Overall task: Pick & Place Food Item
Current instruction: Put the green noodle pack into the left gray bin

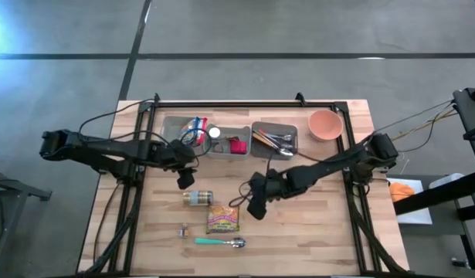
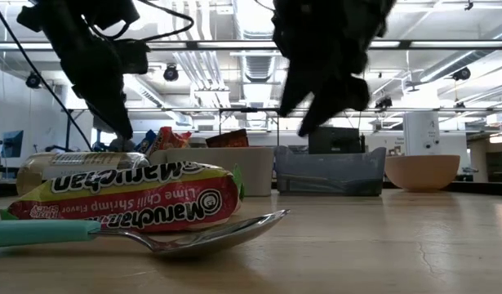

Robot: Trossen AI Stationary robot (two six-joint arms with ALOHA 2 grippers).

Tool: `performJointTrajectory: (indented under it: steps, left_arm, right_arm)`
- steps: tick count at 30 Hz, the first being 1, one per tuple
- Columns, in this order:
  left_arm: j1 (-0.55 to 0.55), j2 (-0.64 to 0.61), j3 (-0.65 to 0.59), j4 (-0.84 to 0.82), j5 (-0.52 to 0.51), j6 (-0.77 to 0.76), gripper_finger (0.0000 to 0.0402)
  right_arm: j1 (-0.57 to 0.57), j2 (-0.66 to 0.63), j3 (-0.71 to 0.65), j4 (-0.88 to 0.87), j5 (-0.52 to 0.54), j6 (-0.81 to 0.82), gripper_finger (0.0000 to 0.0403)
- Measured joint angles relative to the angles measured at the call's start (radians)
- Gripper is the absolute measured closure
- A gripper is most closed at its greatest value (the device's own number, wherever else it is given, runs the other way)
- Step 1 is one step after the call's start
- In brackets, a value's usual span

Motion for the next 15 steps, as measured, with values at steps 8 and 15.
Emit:
performJointTrajectory:
  steps: [8,15]
  left_arm:
    - [-0.037,-0.003,-0.006,0.141,0.116,0.081,0.0193]
    - [-0.255,0.002,-0.006,0.222,0.083,0.112,0.0193]
  right_arm:
    - [0.053,0.027,0.000,0.026,0.012,0.027,0.0142]
    - [0.072,0.027,0.000,0.057,0.090,-0.048,0.0142]
